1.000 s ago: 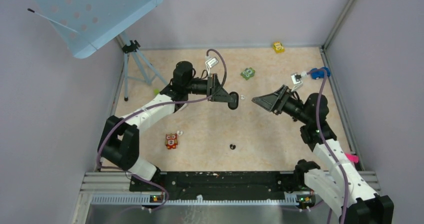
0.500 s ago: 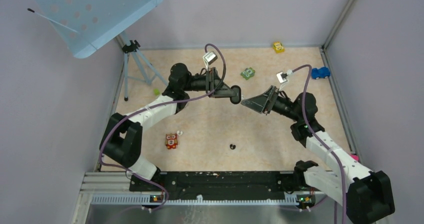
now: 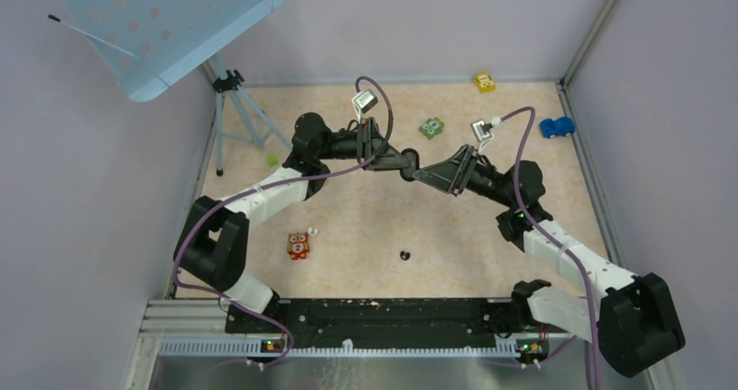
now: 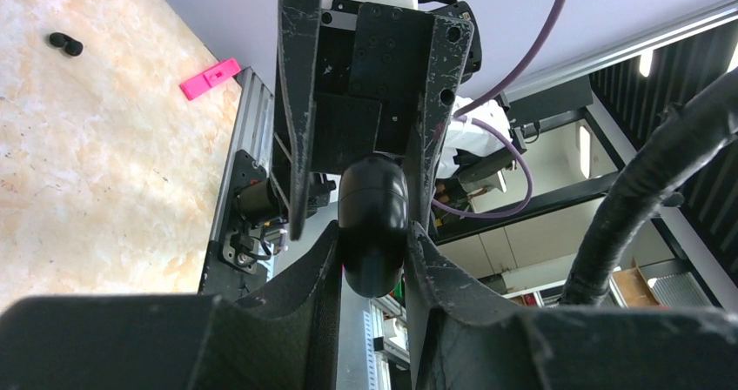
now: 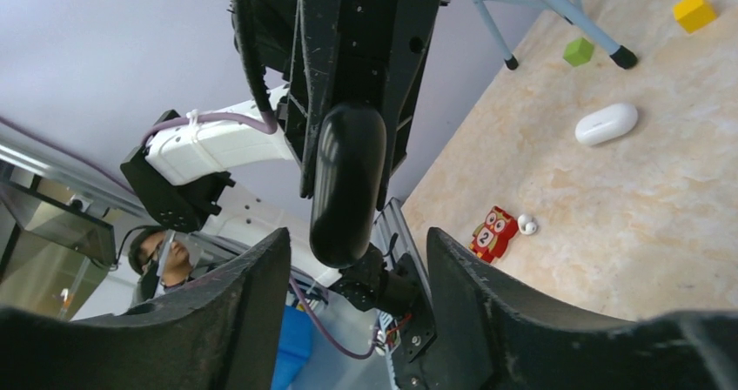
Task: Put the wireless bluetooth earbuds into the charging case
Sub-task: Pass from the left arm to the right, then open the charging case at the center of the board.
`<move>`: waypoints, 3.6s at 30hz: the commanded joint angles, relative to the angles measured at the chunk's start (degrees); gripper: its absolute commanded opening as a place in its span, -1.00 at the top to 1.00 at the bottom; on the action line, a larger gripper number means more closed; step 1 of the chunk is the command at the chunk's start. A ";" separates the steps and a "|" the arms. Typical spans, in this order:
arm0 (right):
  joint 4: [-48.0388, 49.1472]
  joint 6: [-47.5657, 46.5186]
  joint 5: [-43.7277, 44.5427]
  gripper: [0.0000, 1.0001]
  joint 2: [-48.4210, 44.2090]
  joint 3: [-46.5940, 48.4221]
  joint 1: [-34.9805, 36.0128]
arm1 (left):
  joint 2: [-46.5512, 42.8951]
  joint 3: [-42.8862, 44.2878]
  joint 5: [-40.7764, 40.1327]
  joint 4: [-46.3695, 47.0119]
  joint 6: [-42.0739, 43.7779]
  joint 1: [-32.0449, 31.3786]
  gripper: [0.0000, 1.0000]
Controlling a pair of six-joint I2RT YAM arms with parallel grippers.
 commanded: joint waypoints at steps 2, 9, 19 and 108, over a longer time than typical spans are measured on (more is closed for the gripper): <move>7.73 1.84 -0.57 0.08 1.82 3.21 1.85 | 0.10 -0.06 0.30 3.91 0.02 0.10 1.00; 9.18 2.67 0.21 0.21 2.70 2.97 2.08 | 0.21 -0.30 0.28 3.20 0.55 0.04 1.00; 14.01 9.14 0.11 1.00 6.33 1.92 2.05 | 0.37 -0.08 0.84 4.12 0.66 0.12 0.91; -4.28 2.18 -0.61 1.00 2.45 2.73 1.77 | -2.04 -11.32 -8.54 18.93 -4.18 -0.83 0.76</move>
